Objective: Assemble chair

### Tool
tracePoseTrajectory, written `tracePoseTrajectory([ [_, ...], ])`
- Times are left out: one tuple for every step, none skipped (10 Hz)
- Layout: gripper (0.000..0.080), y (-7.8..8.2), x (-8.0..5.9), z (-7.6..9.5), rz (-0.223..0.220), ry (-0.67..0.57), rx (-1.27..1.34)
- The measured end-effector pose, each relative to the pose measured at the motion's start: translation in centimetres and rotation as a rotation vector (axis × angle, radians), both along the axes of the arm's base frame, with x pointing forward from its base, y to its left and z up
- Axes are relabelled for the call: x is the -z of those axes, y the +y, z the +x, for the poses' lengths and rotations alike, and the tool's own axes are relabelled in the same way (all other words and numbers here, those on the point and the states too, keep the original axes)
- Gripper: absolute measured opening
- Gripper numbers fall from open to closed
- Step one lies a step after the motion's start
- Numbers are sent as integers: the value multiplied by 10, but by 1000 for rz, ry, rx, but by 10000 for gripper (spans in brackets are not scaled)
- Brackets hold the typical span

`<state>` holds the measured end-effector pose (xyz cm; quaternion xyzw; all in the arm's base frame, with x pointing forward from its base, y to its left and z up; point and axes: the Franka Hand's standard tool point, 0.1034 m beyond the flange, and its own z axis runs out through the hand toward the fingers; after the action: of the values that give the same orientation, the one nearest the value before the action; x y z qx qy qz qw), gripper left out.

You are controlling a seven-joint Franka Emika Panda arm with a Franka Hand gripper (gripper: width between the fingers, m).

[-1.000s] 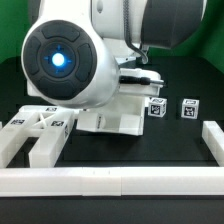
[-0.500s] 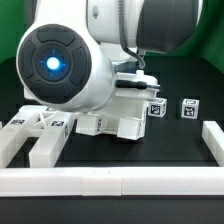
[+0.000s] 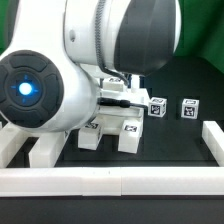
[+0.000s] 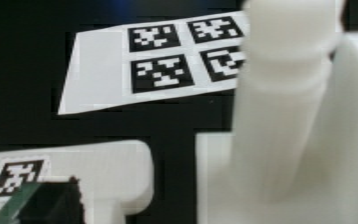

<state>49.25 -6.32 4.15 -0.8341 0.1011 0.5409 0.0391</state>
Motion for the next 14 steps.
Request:
tracePoseTrajectory([
  [649,-1,1,4,-6,-28,-1],
  [649,-2,1,5,-9,-29,1],
  [649,-2,0,5,-10,-32,-1],
  [649,-4,6,22,-39,-139,-24],
  [649,-2,0,26,-70,-221,-33],
  [649,1,-5,26,-101,-308,-18],
  [649,1,-10,24,-123,-376,-1],
  [649,0,-12,22,-147,-434,19],
  [649,0,-15,25,-171,-481,35],
  [649,2,-16,33,-191,-574,37],
  [649,2,-15,34,-203,-651,35],
  [649,3,-14,35,-216,-725,33],
  [649,1,-13,40,-218,-796,4],
  [649,-3,-12,45,-207,-906,-58],
])
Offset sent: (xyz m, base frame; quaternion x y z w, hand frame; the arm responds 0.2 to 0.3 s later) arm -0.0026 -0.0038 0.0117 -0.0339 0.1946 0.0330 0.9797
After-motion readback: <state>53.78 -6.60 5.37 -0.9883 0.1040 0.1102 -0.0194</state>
